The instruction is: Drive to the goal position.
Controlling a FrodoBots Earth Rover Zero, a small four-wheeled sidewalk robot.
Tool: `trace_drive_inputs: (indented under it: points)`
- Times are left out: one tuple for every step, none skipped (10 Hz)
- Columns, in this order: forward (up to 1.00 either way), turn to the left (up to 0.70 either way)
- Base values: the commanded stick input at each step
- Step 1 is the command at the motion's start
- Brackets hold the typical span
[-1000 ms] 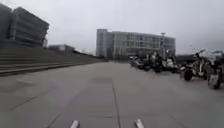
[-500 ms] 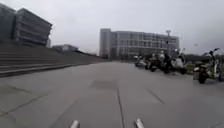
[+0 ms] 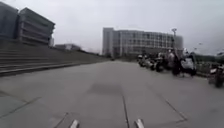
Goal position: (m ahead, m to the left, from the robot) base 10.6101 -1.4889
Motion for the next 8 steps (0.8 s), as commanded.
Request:
trace_drive_inputs:
  points:
    - [1.00, 0.00]
    - [1.00, 0.00]
    - [1.00, -0.07]
    - [1.00, -0.38]
    - [1.00, -0.30]
    - [1.00, 0.00]
    - [1.00, 0.00]
    - [1.00, -0.06]
